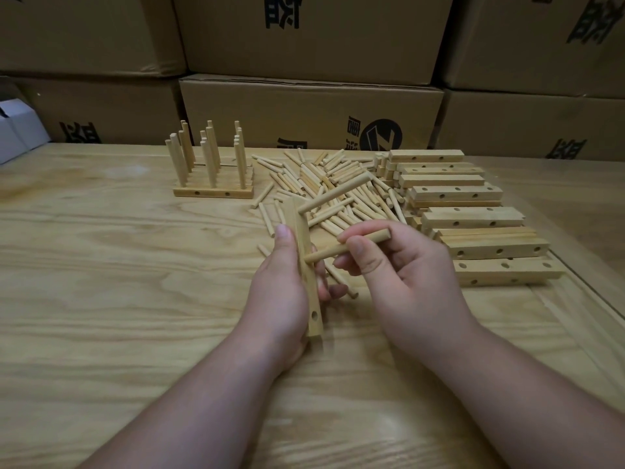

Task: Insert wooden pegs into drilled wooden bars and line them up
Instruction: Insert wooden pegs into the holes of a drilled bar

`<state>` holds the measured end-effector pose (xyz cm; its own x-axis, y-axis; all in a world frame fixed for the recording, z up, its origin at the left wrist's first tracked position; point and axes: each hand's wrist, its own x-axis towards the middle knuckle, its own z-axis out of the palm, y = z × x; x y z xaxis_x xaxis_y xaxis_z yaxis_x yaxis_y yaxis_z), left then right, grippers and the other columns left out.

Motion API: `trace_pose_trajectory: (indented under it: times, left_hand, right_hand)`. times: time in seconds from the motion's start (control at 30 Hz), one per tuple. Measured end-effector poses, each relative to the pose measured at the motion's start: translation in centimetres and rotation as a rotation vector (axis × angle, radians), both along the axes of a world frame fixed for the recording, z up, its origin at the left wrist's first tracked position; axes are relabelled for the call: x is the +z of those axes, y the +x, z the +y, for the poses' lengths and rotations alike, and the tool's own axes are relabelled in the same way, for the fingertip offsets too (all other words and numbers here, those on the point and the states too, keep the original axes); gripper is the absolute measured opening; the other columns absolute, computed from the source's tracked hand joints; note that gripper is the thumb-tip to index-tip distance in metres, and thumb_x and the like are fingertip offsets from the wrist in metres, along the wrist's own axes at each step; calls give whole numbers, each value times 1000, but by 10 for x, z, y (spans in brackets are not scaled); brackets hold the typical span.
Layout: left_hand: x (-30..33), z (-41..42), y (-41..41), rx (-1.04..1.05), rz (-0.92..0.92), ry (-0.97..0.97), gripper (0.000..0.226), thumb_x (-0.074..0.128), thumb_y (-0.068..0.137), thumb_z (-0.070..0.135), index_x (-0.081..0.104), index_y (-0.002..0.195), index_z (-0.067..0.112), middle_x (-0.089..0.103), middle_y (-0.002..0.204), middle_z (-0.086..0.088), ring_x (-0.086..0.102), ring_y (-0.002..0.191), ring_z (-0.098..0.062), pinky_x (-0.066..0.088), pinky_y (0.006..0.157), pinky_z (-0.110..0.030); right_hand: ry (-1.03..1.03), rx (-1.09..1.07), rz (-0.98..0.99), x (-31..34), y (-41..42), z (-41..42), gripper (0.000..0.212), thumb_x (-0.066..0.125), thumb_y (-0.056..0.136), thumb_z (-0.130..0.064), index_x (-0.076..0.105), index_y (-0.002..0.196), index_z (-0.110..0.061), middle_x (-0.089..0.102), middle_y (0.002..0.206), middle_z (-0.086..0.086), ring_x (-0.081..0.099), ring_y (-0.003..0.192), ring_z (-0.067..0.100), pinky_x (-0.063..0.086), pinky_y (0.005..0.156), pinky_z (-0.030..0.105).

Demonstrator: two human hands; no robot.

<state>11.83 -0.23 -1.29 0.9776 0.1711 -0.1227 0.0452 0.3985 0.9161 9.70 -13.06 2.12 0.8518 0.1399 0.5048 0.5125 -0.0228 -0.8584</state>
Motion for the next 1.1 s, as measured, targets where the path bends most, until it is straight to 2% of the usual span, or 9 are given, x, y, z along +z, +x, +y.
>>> trace_pose_trajectory:
  times: [0.13, 0.2, 0.27, 0.4, 0.57, 0.7, 0.8, 0.9, 1.1]
  left_hand:
    - [1, 0, 1, -46, -17, -63, 69, 35, 103, 61, 68, 63, 17, 52, 50, -8, 55, 43, -20, 52, 60, -36]
    - [3, 1, 1, -60, -19, -143, 71, 34, 104, 60, 67, 57, 20, 49, 51, -7, 50, 41, -18, 49, 59, -34]
    - [6, 2, 3, -49, 3, -251, 70, 34, 105, 59, 67, 56, 20, 46, 53, -5, 45, 42, -18, 47, 58, -34]
    - [9, 6, 5, -30, 39, -358, 55, 35, 104, 60, 57, 80, 15, 45, 55, -3, 41, 45, -16, 46, 57, -32]
    - [8, 5, 4, -60, 29, -358, 58, 34, 104, 60, 56, 77, 14, 42, 54, -4, 41, 42, -17, 43, 58, -33]
    - [9, 6, 4, -63, 27, -347, 59, 34, 104, 60, 56, 76, 13, 43, 53, -4, 42, 41, -17, 43, 57, -32]
    - [9, 5, 4, -52, 36, -337, 58, 36, 104, 60, 57, 77, 13, 44, 54, -3, 41, 44, -17, 45, 56, -31]
    - [9, 4, 4, -45, 48, -323, 57, 36, 104, 60, 58, 78, 13, 44, 54, -3, 42, 43, -16, 46, 55, -32]
    - [9, 3, 3, -39, 38, -312, 59, 36, 104, 59, 58, 74, 13, 44, 53, -3, 43, 41, -17, 44, 56, -32]
  right_hand:
    - [52, -68, -9, -8, 5, -2, 9, 61, 96, -13, 69, 94, -8, 73, 76, 0, 70, 69, 9, 54, 62, 18]
    - [5, -147, -38, -13, 9, -8, 17, 65, 95, -28, 72, 97, -12, 72, 80, 4, 70, 80, 18, 57, 73, 28]
    - [-50, -225, -71, -17, 13, -15, 28, 58, 94, -37, 72, 99, -13, 71, 82, 1, 68, 83, 17, 54, 76, 26]
    - [-469, -475, -172, -22, 23, -19, 16, 59, 91, -30, 72, 93, -21, 64, 84, -16, 60, 87, 11, 48, 82, 32]
    - [-815, -506, -79, -25, 24, -15, 32, 54, 90, -39, 73, 113, -26, 67, 103, -17, 54, 110, 13, 36, 101, 39]
    - [-932, -537, -46, -22, 23, -14, 48, 45, 87, -46, 68, 124, -25, 68, 119, -11, 51, 119, 16, 31, 103, 42]
    - [-1020, -578, 4, -22, 25, -15, 45, 46, 90, -48, 64, 127, -29, 64, 113, -12, 49, 117, 18, 28, 101, 43]
    - [-1080, -636, 6, -26, 28, -18, 35, 55, 92, -48, 67, 121, -33, 48, 95, -13, 47, 109, 19, 27, 94, 42]
    - [-1129, -656, 59, -29, 34, -23, 22, 60, 89, -50, 74, 98, -36, 41, 89, -13, 40, 103, 17, 14, 80, 35]
